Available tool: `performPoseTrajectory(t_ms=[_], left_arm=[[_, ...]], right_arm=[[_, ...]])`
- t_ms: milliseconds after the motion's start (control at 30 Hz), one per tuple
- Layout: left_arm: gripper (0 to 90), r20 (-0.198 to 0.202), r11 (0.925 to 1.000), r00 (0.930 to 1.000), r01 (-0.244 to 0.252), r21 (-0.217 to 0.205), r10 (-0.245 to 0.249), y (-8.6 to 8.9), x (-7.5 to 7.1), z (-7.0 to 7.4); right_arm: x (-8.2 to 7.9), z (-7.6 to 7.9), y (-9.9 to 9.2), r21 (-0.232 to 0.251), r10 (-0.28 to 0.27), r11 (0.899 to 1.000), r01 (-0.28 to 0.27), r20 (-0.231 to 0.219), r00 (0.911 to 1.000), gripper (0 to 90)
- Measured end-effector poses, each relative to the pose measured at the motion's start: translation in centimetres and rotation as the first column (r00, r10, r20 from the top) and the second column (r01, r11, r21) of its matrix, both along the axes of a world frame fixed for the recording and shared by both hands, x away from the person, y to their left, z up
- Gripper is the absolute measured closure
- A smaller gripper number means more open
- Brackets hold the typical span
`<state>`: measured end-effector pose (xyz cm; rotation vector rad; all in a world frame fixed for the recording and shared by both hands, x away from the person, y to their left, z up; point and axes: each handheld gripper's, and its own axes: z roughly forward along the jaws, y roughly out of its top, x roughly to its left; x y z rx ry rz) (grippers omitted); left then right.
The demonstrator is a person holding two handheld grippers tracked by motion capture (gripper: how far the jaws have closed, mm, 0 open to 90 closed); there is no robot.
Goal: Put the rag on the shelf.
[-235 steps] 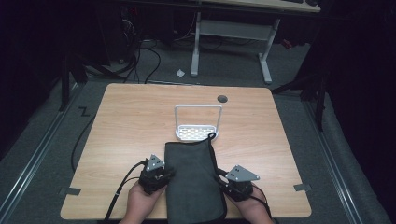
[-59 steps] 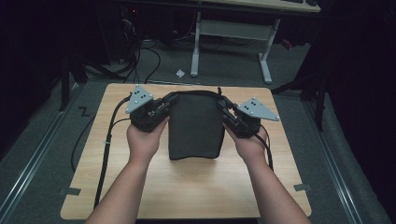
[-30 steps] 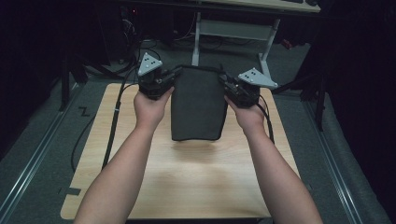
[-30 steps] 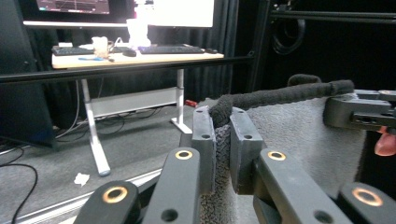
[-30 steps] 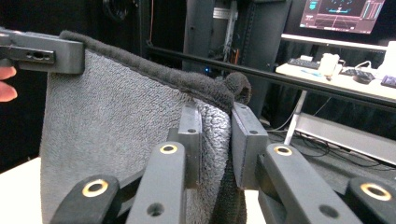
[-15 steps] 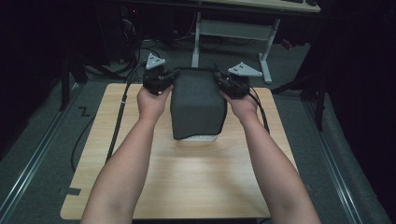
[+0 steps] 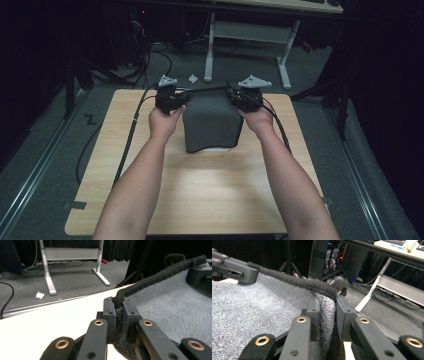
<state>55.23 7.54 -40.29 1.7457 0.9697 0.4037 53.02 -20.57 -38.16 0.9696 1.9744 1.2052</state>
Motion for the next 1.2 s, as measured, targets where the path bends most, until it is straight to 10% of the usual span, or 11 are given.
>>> performPoseTrajectory(t_ms=[1200], left_arm=[[83.4, -0.124, 0.9974, 0.9898, 0.072, 0.006, -0.071, 0.1, -1.3, -4.9]], right_arm=[[0.8, -4.4, -1.7, 0.102, 0.013, 0.995, 0.005, -0.176, 0.9842, 70.2]])
